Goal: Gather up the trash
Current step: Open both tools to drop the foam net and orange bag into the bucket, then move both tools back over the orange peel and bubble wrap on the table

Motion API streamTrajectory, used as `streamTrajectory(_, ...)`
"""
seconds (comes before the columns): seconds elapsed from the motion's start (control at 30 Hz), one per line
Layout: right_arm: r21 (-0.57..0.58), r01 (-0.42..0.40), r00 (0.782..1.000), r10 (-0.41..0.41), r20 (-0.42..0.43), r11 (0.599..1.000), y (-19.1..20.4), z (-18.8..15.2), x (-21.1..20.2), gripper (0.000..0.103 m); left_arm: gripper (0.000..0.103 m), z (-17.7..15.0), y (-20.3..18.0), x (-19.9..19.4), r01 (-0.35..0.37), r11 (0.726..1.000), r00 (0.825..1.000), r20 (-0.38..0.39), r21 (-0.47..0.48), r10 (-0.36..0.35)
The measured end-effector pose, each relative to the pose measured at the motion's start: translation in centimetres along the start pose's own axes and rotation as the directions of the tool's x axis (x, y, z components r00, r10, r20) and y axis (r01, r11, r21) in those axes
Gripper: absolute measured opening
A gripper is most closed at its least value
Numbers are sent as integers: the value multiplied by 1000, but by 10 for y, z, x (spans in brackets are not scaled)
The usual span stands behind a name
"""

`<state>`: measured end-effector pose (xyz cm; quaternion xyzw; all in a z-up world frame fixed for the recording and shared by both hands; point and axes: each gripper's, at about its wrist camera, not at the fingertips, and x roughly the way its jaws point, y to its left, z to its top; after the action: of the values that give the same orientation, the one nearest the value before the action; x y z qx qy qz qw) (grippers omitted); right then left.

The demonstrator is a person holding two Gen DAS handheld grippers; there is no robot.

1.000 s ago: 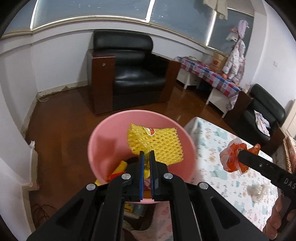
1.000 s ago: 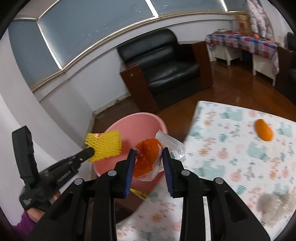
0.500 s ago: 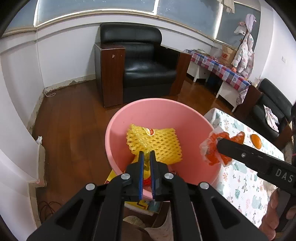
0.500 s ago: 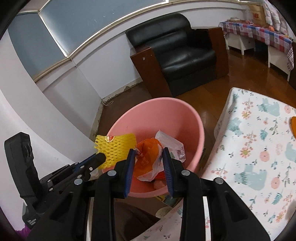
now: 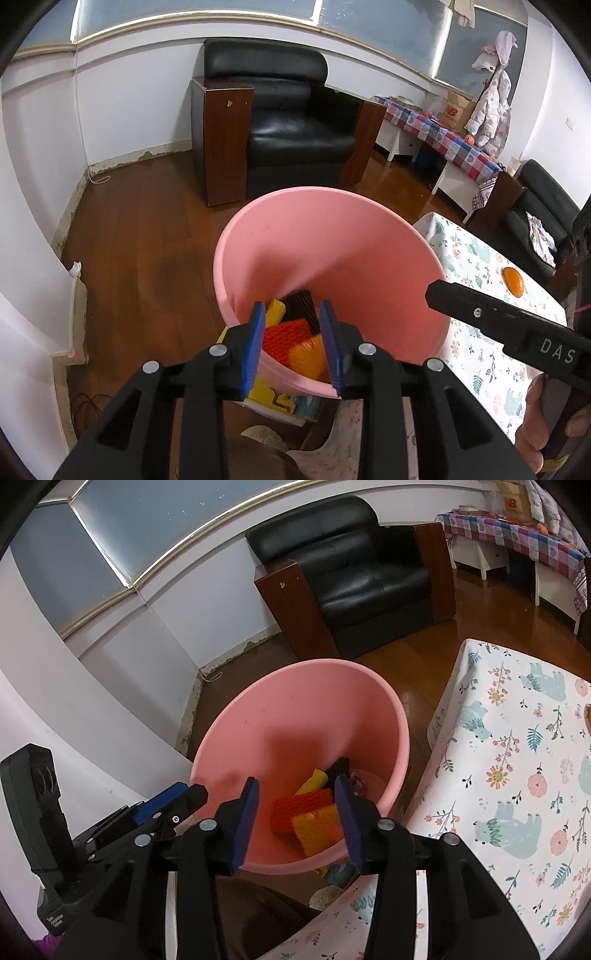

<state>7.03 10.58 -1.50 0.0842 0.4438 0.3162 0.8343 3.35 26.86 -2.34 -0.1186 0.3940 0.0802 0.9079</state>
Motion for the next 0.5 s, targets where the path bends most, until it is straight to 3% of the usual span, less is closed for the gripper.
streamTrajectory(0.5,-19,35,999,-34,40,999,-6,-19,-29,44,32,-7,-11,-6,10,1000,1000,-3,6,-10)
